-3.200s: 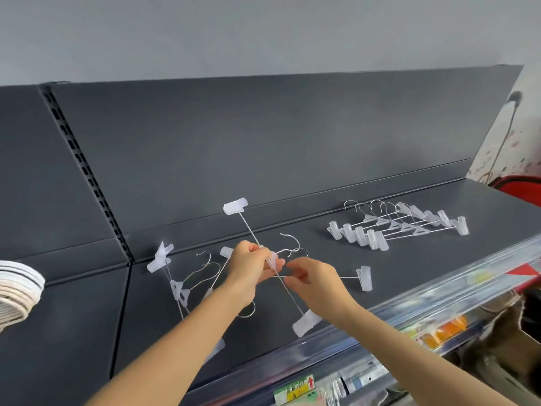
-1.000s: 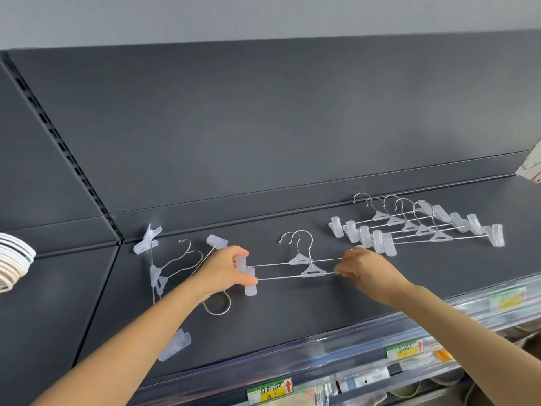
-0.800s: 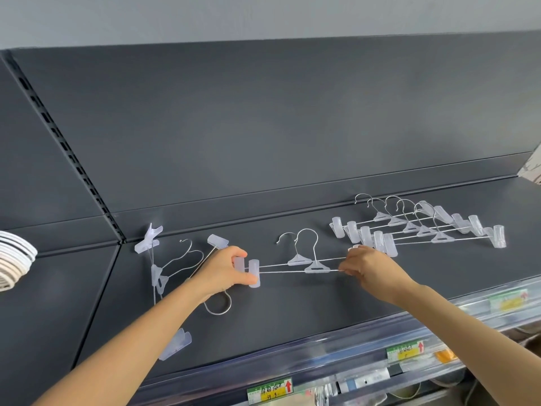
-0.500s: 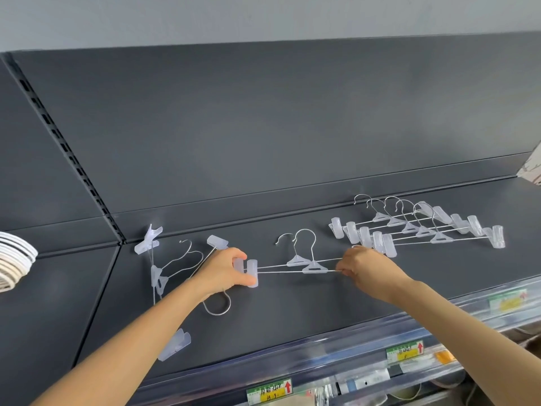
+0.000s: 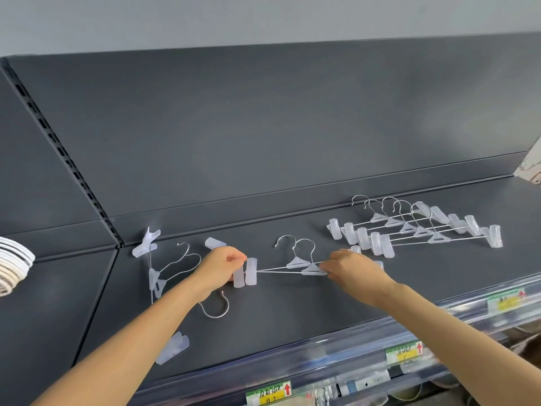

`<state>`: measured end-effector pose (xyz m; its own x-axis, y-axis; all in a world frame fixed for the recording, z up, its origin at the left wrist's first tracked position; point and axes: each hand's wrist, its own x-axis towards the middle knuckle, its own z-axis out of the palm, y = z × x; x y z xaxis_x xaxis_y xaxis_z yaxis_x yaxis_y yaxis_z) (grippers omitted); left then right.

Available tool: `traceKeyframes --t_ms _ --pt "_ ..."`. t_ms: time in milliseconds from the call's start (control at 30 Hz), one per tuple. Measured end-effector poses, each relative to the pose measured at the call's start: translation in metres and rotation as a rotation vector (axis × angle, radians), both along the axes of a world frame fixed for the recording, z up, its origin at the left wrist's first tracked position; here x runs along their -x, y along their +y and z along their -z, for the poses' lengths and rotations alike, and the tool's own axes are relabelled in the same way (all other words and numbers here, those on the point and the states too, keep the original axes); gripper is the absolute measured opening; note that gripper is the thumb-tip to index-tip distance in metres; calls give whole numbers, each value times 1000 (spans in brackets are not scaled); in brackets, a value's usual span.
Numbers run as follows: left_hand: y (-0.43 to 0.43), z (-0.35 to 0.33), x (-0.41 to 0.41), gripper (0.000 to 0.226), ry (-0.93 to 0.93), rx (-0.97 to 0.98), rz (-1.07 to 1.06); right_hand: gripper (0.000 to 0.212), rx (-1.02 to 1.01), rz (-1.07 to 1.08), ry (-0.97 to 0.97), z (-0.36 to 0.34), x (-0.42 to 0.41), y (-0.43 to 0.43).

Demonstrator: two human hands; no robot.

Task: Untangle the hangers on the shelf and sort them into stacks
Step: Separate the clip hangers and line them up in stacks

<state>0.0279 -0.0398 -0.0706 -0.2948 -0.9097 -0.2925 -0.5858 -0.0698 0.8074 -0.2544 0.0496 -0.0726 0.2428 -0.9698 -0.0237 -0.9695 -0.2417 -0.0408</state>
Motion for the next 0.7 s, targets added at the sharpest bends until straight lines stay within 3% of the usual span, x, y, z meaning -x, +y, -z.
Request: traceKeyframes --t_ms 167,300,700 --pt "-2 1 -2 22 74 70 -54 28 30 5 -33 1 21 0" --pt "-5 3 -4 25 110 95 -81 24 50 17 -33 4 27 0" --pt "-4 4 -1 14 151 -51 -66 16 -8 27 -86 1 3 -6"
